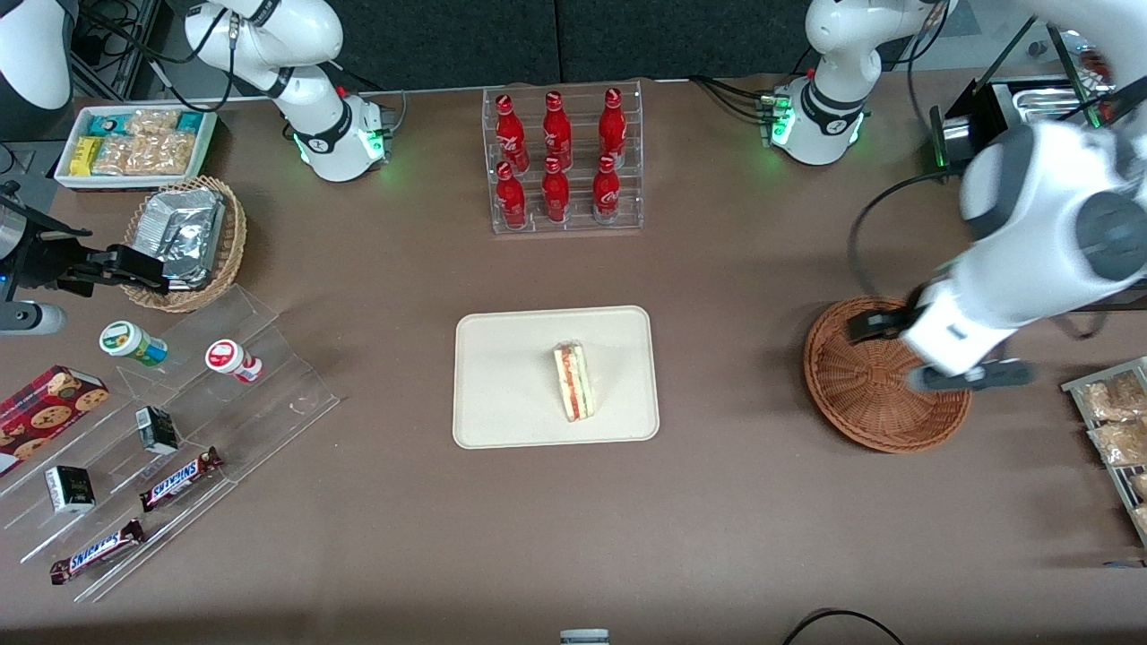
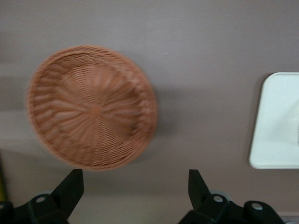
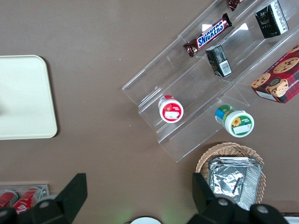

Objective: Place sandwich from basket to tray

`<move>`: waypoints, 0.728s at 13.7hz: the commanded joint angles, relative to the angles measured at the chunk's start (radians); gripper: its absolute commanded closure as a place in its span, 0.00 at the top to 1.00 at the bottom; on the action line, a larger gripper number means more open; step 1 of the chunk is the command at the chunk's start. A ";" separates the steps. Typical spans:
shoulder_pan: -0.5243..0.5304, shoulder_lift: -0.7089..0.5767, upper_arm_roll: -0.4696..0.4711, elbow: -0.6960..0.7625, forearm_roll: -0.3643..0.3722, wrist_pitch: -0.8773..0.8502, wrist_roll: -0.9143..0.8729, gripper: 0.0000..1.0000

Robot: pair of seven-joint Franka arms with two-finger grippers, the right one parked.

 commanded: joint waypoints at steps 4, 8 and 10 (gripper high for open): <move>0.116 -0.159 -0.002 -0.044 -0.025 -0.057 0.112 0.99; 0.129 -0.182 0.000 -0.029 -0.025 -0.058 0.107 0.99; 0.129 -0.185 0.000 -0.027 -0.025 -0.057 0.104 0.99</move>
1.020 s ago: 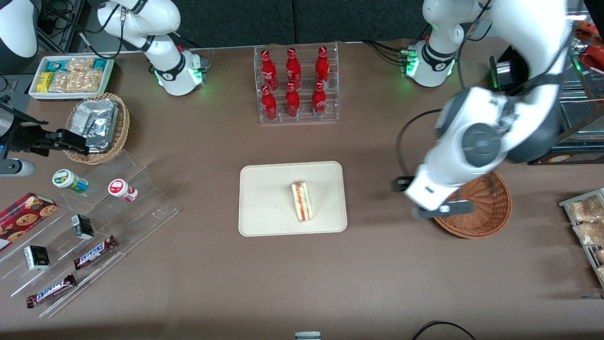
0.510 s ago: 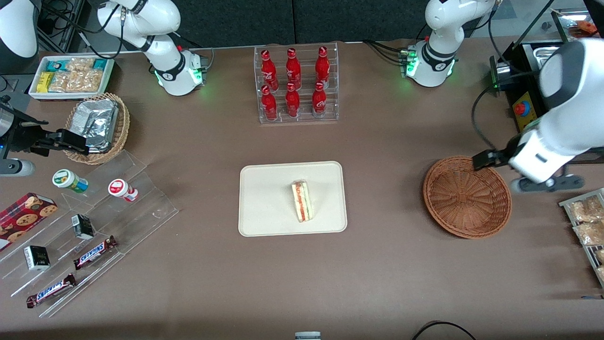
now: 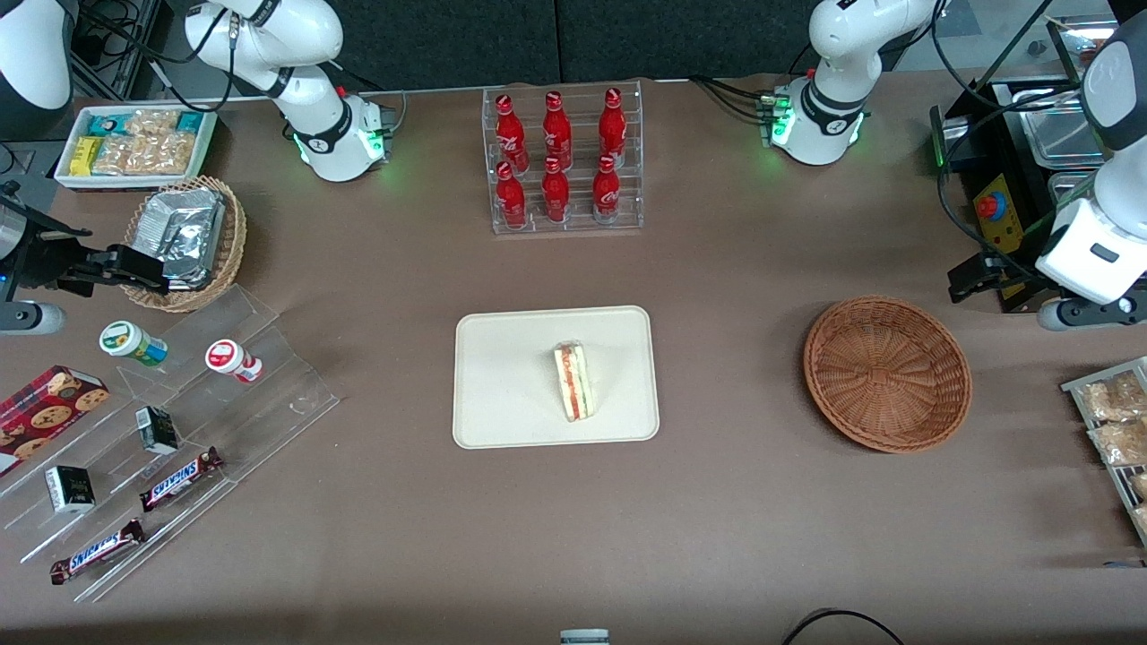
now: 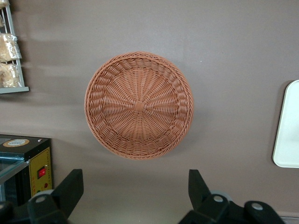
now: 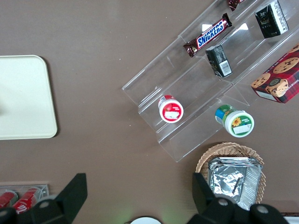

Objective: Place sandwich from basket to tray

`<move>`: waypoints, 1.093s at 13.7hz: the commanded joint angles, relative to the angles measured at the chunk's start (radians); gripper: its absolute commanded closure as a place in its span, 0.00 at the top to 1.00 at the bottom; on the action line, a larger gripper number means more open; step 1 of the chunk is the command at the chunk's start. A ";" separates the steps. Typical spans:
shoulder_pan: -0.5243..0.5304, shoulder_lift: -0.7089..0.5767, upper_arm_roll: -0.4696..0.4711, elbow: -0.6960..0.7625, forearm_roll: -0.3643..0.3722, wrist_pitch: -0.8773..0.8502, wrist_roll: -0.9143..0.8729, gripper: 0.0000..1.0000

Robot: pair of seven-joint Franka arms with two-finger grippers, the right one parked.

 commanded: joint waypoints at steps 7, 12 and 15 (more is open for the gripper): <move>-0.363 -0.019 0.365 0.004 -0.017 0.005 0.009 0.99; -0.539 -0.016 0.538 0.002 -0.019 0.009 0.010 0.99; -0.533 -0.017 0.542 0.004 -0.019 0.006 0.012 0.99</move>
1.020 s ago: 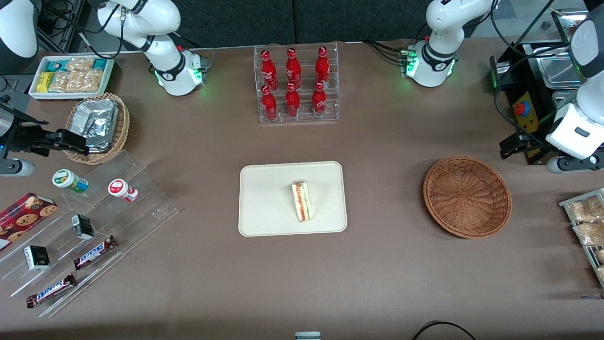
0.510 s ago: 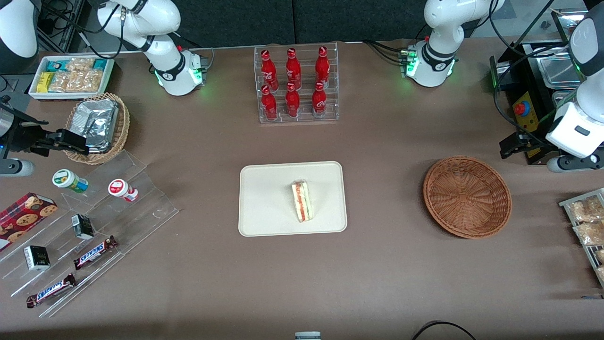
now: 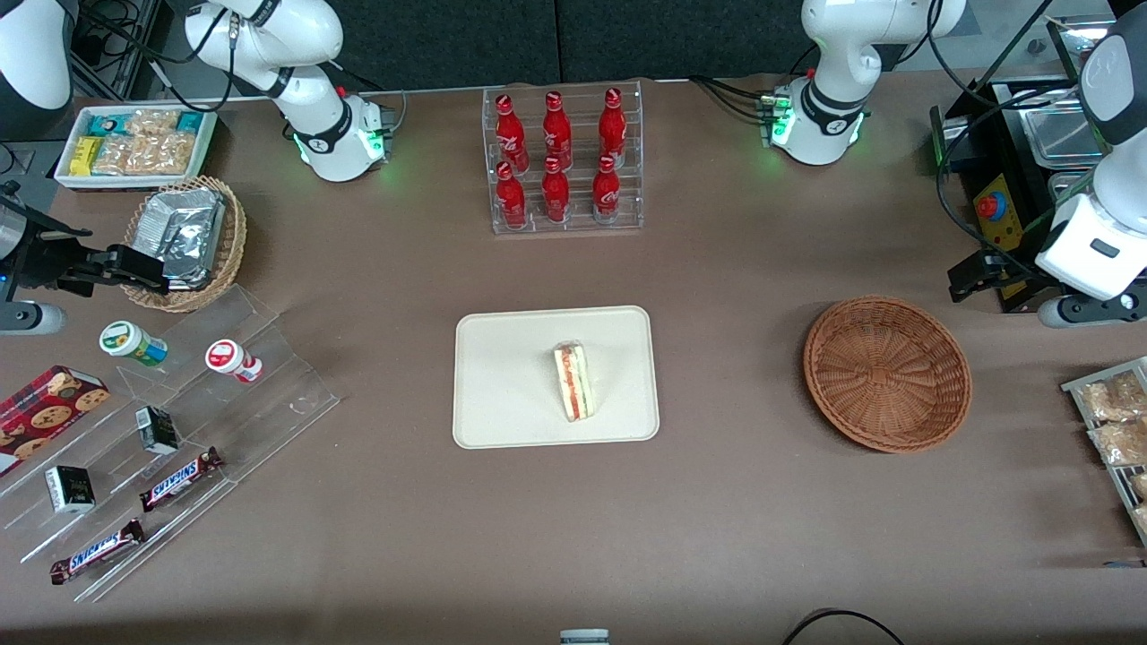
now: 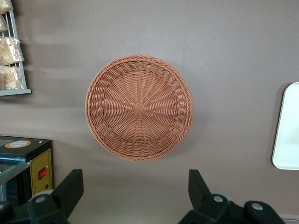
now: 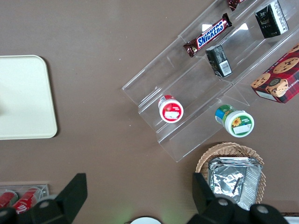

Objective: Place sandwich from basket to tray

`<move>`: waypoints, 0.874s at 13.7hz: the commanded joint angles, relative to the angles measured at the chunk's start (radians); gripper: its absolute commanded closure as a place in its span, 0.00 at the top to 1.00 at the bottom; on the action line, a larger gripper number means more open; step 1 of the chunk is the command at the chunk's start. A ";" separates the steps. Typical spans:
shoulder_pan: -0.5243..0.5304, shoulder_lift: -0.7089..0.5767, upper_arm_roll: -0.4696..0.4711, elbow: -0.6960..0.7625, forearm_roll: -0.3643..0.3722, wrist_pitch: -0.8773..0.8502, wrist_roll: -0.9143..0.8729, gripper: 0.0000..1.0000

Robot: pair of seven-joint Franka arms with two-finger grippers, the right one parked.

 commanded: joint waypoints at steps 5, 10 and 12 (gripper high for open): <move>-0.010 -0.034 0.022 0.021 -0.004 -0.055 0.030 0.99; -0.017 -0.041 0.016 0.133 -0.007 -0.186 0.099 0.99; -0.021 -0.041 0.015 0.140 -0.010 -0.189 0.099 1.00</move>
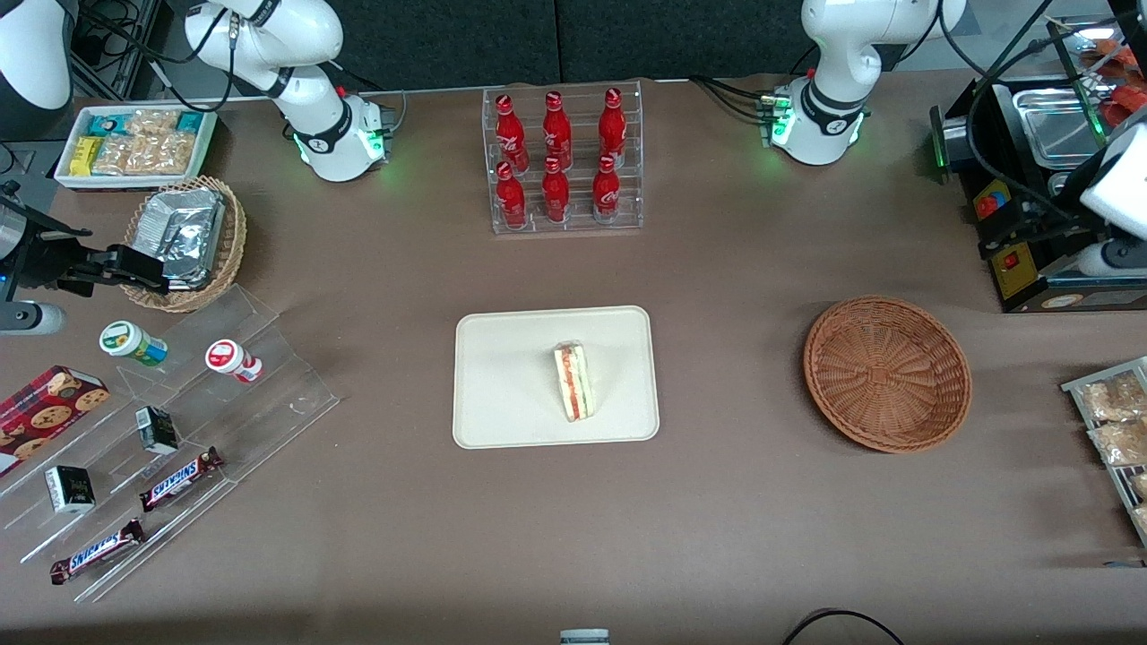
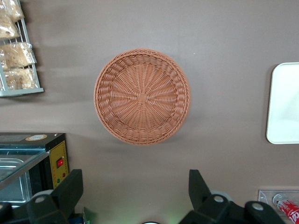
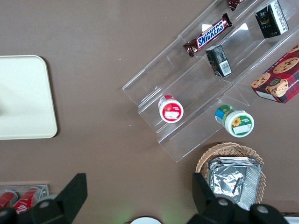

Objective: Place sandwich from basket to tray

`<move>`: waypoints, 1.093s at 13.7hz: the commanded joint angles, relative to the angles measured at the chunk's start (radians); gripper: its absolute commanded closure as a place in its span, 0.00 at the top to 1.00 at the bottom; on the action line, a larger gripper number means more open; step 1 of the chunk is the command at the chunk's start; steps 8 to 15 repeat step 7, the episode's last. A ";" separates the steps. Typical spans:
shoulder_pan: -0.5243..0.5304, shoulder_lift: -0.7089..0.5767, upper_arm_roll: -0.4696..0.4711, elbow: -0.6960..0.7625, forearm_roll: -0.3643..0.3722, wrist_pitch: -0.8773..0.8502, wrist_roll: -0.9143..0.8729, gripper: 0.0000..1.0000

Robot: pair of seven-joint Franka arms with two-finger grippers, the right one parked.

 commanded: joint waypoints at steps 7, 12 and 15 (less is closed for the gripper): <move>-0.015 0.013 -0.012 0.045 -0.003 -0.043 0.024 1.00; -0.015 0.013 -0.012 0.045 -0.003 -0.043 0.024 1.00; -0.015 0.013 -0.012 0.045 -0.003 -0.043 0.024 1.00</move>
